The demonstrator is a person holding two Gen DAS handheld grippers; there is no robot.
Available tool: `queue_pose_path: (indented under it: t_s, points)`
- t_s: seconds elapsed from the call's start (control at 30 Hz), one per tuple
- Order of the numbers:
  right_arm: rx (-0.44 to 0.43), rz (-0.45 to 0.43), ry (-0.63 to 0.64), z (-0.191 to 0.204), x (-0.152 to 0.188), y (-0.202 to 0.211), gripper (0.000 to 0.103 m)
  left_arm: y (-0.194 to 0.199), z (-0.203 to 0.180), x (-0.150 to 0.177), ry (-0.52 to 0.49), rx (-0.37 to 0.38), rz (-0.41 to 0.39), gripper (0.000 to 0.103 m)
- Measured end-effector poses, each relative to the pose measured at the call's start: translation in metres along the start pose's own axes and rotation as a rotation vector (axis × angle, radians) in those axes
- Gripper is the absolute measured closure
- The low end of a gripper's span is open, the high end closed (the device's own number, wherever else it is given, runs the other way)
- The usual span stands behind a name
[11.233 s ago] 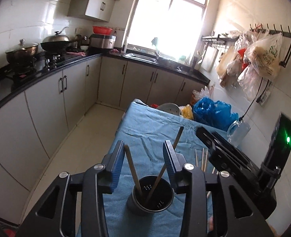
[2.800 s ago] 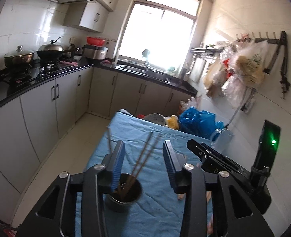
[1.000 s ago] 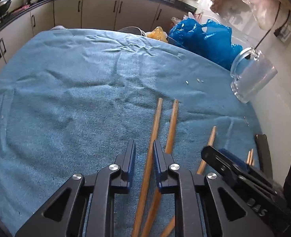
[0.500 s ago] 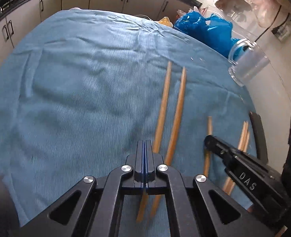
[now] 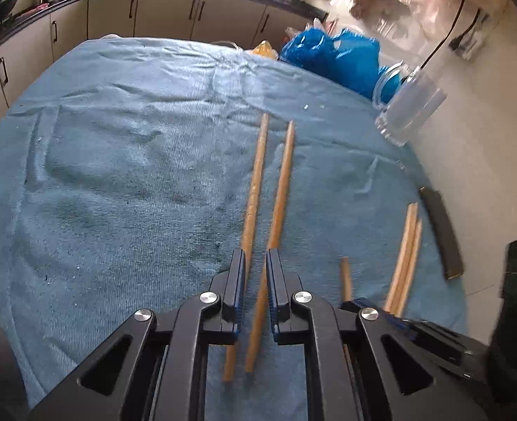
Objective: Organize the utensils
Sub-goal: 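Close the left gripper on a wooden chopstick while the right gripper closes on another, then lift both held chopsticks and carry them over the grey cup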
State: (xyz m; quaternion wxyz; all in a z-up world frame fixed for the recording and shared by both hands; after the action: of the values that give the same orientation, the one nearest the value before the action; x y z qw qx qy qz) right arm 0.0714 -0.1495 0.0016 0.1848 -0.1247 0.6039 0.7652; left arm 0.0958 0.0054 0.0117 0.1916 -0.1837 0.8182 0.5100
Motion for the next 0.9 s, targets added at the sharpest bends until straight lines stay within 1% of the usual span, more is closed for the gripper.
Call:
queue_pose_path:
  t_s: [0.03, 0.07, 0.17, 0.27, 0.33, 0.37, 0.47, 0.57, 0.7, 0.77, 0.9]
  points:
    - [0.003, -0.002, 0.006, 0.000, 0.000, 0.000, 0.093, -0.002, 0.002, 0.000, 0.004, 0.001, 0.004, 0.092]
    - [0.004, -0.004, 0.009, 0.002, 0.001, 0.000, 0.093, -0.004, 0.005, 0.001, 0.015, 0.009, 0.018, 0.095]
    - [0.006, -0.011, 0.025, 0.004, 0.000, -0.001, 0.093, -0.006, 0.007, 0.001, 0.017, 0.011, 0.015, 0.096]
    - [0.011, -0.018, 0.029, 0.005, 0.001, -0.001, 0.093, -0.007, -0.001, 0.002, -0.028, -0.038, 0.022, 0.096]
    - [0.020, -0.020, 0.032, 0.007, 0.000, -0.002, 0.093, -0.007, -0.006, 0.004, -0.039, -0.067, 0.032, 0.096]
    - [0.025, -0.019, 0.035, 0.008, 0.000, -0.001, 0.093, -0.005, -0.006, 0.006, -0.029, -0.076, 0.042, 0.097]
    - [0.032, -0.009, 0.036, 0.007, 0.002, 0.000, 0.093, 0.008, 0.000, 0.018, 0.011, -0.072, 0.067, 0.097]
    - [0.032, 0.004, 0.040, 0.009, 0.009, 0.003, 0.094, 0.029, 0.007, 0.042, 0.040, -0.061, 0.091, 0.097]
    - [0.037, 0.015, 0.052, 0.013, 0.025, 0.010, 0.094, 0.064, 0.018, 0.088, 0.058, -0.039, 0.112, 0.097]
    - [0.031, 0.027, 0.056, 0.015, 0.034, 0.013, 0.094, 0.083, 0.021, 0.114, 0.057, -0.021, 0.117, 0.097]
    - [0.017, 0.048, 0.076, 0.021, 0.058, 0.024, 0.094, 0.112, 0.024, 0.154, 0.044, 0.000, 0.136, 0.096]
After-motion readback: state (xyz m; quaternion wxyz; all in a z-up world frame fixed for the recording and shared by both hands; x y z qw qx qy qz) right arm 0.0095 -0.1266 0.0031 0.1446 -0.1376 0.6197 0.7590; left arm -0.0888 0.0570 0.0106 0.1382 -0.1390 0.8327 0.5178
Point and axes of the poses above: each gripper's, at about its wrist camera, not at the fingertips, and y roughly against the way its jaws point, z to its left, x to its underside, the point moved 1 cm from there along -y, roughly the way its jaws point, and after that the axes turned 8 degrees about x, right-handed, at the moved point
